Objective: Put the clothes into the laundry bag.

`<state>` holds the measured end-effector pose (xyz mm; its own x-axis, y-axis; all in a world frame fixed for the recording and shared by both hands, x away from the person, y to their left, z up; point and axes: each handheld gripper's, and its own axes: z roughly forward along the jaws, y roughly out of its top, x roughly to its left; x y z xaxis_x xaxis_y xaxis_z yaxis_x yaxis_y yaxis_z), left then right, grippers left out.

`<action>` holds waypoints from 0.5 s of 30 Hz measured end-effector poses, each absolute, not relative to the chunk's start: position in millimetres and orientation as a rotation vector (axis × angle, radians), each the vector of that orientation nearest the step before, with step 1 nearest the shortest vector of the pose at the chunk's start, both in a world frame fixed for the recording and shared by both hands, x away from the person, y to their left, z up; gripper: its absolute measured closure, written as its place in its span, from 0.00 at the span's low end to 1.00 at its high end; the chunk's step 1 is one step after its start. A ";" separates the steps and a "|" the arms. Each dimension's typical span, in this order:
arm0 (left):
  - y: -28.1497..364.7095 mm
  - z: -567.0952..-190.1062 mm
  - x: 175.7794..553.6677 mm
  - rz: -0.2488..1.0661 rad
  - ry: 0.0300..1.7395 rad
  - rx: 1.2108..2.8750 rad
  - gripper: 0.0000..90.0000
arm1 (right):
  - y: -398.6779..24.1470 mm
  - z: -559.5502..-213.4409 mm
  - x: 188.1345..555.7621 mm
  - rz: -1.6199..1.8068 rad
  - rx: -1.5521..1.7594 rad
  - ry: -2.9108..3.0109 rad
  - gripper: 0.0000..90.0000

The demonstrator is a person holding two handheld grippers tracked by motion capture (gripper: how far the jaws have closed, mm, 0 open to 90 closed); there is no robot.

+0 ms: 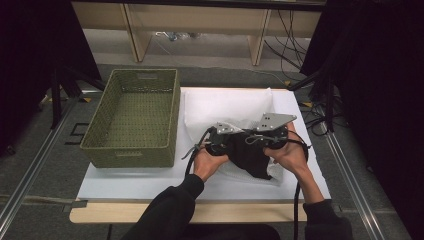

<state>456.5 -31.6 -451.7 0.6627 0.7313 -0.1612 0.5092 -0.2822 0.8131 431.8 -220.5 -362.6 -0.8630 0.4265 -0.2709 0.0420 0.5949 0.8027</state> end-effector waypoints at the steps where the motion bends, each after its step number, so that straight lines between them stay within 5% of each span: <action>1: -30.5 -451.4 459.9 0.309 0.982 1.946 0.95 | -221.1 -362.5 430.8 1.187 0.393 2.401 1.00; 9: -30.7 -452.5 474.4 0.338 1.045 1.908 0.94 | -223.6 -364.8 430.7 1.161 0.388 2.419 1.00; 15: -20.2 -448.4 454.0 0.328 0.976 2.013 0.72 | -226.3 -365.6 430.5 1.170 0.405 2.428 1.00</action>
